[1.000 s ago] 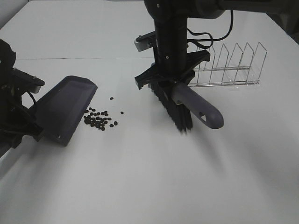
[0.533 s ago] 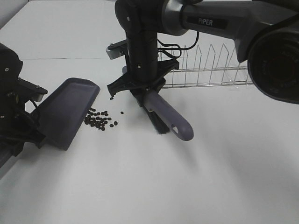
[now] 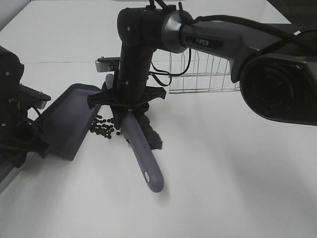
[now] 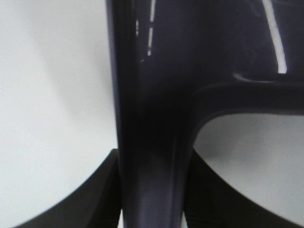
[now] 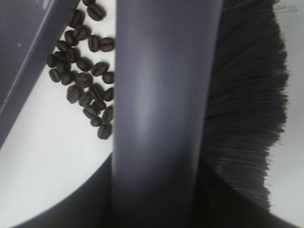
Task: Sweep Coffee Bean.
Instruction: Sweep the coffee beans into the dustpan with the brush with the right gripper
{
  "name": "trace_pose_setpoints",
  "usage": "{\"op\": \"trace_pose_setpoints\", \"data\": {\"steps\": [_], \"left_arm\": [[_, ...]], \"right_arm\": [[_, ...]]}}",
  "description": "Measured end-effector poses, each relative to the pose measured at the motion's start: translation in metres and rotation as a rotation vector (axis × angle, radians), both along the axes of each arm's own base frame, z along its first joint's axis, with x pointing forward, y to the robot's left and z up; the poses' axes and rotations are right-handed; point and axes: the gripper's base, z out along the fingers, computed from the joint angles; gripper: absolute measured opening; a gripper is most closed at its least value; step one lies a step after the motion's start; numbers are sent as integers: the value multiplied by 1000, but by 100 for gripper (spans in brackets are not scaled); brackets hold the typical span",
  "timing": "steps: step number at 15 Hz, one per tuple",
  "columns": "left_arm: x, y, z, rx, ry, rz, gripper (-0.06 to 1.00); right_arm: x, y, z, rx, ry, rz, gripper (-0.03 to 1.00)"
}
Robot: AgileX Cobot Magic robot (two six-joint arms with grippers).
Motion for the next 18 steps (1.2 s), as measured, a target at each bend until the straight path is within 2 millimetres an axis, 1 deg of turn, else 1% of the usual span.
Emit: {"op": "trace_pose_setpoints", "data": {"steps": [5, 6, 8, 12, 14, 16, 18], "left_arm": [[-2, -3, -1, -31, 17, 6, 33], [-2, -3, -1, -37, 20, 12, 33], [-2, -3, -1, -39, 21, 13, 33], [-2, -4, -1, -45, 24, 13, 33], [-2, -4, -1, -47, 25, 15, 33], [-2, -4, -1, -47, 25, 15, 33], [-3, -5, -1, -53, 27, 19, 33]], "right_arm": [[0, 17, -12, 181, 31, -36, 36], [0, 25, -15, 275, 46, -43, 36], [0, 32, -12, 359, 45, -33, 36], [-2, 40, -9, 465, 55, 11, 36], [-3, 44, -8, 513, 50, 64, 36], [-3, 46, -3, 525, 37, 108, 36], [-1, 48, 10, 536, 15, 150, 36]]}}
